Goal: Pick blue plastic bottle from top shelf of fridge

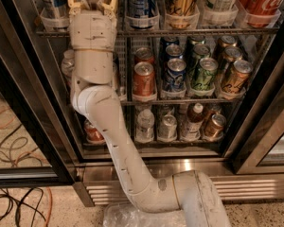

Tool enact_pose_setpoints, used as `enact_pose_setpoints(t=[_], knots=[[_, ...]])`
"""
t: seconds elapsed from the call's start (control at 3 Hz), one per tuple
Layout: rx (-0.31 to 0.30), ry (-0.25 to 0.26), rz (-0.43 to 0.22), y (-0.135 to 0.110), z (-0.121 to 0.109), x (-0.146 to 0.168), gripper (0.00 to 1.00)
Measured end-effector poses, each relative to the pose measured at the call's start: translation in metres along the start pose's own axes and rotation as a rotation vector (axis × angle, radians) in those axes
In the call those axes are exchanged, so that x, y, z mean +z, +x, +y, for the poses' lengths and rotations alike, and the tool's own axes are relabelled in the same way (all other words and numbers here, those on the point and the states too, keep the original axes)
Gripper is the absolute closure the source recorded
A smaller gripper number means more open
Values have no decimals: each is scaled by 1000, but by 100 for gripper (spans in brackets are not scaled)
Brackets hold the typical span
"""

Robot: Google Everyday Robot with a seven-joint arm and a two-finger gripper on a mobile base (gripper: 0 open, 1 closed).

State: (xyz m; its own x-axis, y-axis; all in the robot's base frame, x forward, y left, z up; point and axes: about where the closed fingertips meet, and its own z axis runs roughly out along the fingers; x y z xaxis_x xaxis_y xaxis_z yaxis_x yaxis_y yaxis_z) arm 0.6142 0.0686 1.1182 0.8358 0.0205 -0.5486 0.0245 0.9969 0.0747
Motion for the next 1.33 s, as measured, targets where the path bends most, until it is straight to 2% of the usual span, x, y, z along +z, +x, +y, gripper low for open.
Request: enact_pose_setpoints(t=[0.67,1.0,1.33], knots=[[3,1,-14,-5,-1,3,100],[1,7,-56,-20,-2,11,100],[-25,8,-72,-33,-8,2,100]])
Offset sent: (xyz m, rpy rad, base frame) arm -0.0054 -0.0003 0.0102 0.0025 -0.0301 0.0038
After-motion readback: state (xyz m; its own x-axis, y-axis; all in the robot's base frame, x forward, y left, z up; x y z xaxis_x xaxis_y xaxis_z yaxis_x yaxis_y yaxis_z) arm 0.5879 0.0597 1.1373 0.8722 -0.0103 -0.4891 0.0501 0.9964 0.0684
